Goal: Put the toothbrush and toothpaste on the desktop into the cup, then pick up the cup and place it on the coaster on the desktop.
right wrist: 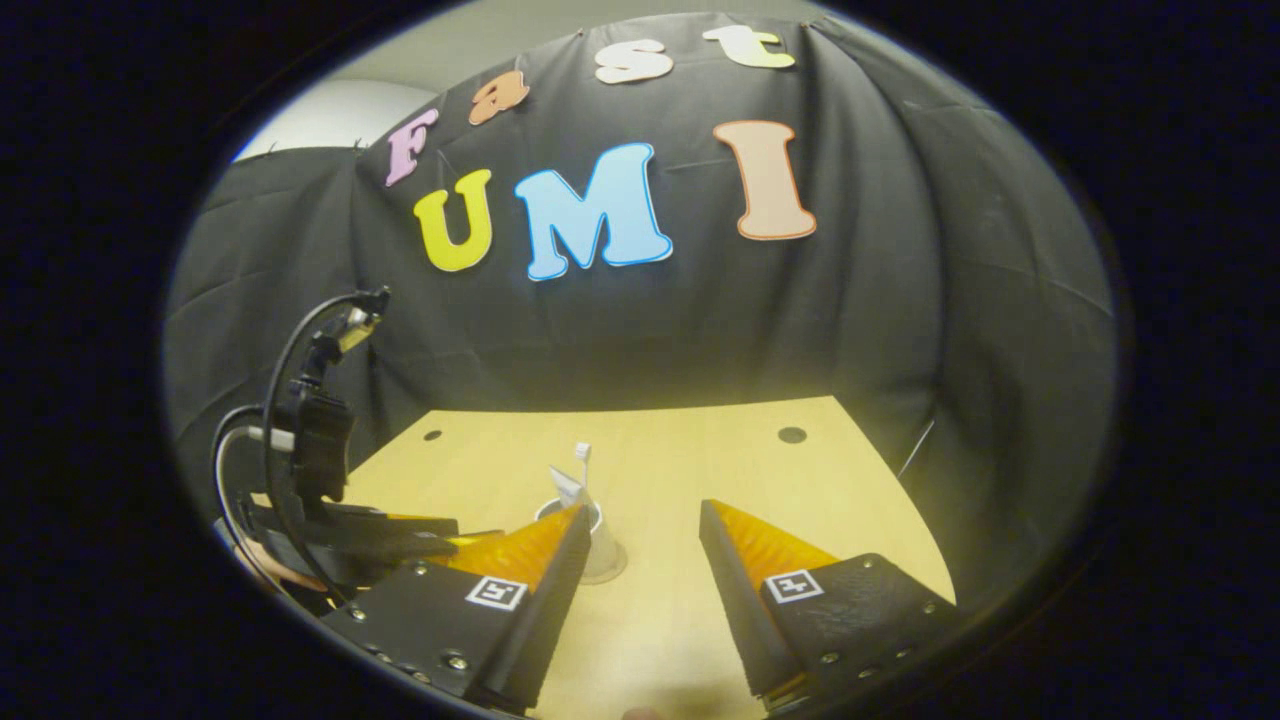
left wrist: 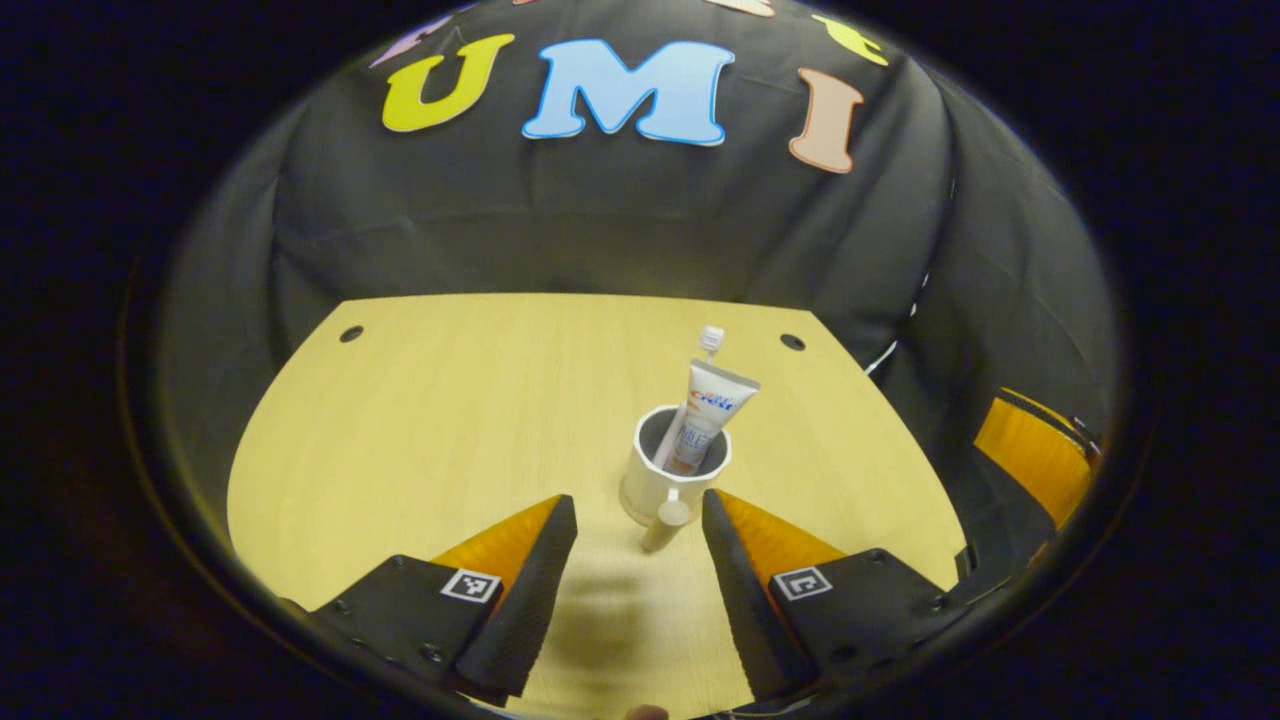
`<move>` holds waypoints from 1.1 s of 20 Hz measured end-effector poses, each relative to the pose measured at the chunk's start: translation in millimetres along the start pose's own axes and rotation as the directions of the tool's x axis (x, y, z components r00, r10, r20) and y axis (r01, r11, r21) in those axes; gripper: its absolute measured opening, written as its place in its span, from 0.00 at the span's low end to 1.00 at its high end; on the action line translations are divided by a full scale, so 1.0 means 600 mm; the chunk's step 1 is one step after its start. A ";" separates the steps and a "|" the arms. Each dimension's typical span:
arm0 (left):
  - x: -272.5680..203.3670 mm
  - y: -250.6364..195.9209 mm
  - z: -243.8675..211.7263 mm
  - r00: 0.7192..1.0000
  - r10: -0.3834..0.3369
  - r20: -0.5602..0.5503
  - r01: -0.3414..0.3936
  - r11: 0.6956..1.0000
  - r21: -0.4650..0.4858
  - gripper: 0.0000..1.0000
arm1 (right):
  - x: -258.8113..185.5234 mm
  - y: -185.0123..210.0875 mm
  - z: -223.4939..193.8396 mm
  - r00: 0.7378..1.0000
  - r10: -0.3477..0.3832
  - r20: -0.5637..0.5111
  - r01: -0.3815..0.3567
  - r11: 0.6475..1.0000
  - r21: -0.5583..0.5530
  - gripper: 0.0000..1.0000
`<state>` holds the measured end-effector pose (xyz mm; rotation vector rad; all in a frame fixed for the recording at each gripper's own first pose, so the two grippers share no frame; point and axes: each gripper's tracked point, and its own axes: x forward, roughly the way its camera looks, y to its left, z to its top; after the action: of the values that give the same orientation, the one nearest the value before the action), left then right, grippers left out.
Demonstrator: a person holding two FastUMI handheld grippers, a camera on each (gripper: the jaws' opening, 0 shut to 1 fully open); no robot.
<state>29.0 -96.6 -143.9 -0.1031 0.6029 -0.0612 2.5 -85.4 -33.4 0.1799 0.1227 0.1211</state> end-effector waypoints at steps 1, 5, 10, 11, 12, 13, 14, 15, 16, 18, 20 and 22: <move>-0.013 0.004 0.014 0.999 -0.001 0.039 0.001 1.000 0.002 0.82 | -0.001 0.009 0.002 1.000 0.002 0.006 -0.002 1.000 -0.008 0.68; -0.063 0.007 0.061 0.982 0.010 0.188 -0.017 0.999 0.037 0.88 | -0.004 0.018 0.019 0.998 -0.028 0.054 0.031 0.998 -0.047 0.72; -0.110 0.026 0.108 0.950 0.002 0.312 -0.029 0.996 0.082 0.89 | -0.003 0.043 0.037 0.991 -0.076 0.114 0.085 0.994 -0.075 0.72; -0.115 0.028 0.115 0.945 0.002 0.327 -0.031 0.996 0.084 0.89 | -0.008 0.043 0.042 0.989 -0.082 0.127 0.093 0.992 -0.080 0.72; -0.119 0.030 0.121 0.941 0.000 0.339 -0.031 0.996 0.086 0.89 | -0.012 0.043 0.045 0.986 -0.087 0.139 0.099 0.991 -0.085 0.72; -0.124 0.030 0.127 0.935 -0.004 0.353 -0.029 0.996 0.088 0.89 | -0.017 0.041 0.048 0.983 -0.099 0.153 0.113 0.990 -0.087 0.72; -0.130 0.030 0.130 0.931 -0.008 0.364 -0.028 0.995 0.092 0.89 | -0.019 0.041 0.053 0.980 -0.102 0.170 0.118 0.989 -0.089 0.71; -0.137 0.029 0.129 0.926 -0.015 0.378 -0.024 0.995 0.100 0.89 | -0.027 0.041 0.056 0.978 -0.107 0.181 0.125 0.988 -0.090 0.84; -0.142 0.030 0.129 0.922 -0.020 0.387 -0.024 0.994 0.108 0.88 | -0.025 0.043 0.057 0.975 -0.115 0.190 0.134 0.987 -0.091 0.96; -0.149 0.030 0.134 0.913 -0.030 0.406 -0.020 0.993 0.118 0.88 | -0.021 0.042 0.059 0.973 -0.123 0.197 0.144 0.985 -0.096 0.93; -0.158 0.034 0.138 0.906 -0.031 0.423 -0.019 0.993 0.113 0.89 | -0.021 0.049 0.065 0.970 -0.126 0.206 0.149 0.984 -0.102 0.97; -0.163 0.038 0.143 0.900 -0.032 0.436 -0.015 0.994 0.104 0.88 | -0.021 0.054 0.066 0.969 -0.129 0.213 0.155 0.982 -0.111 0.93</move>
<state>-2.2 -58.6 -21.1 -0.0143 0.1469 -0.0753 -8.3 -62.4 12.9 0.0552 -0.0779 -0.0331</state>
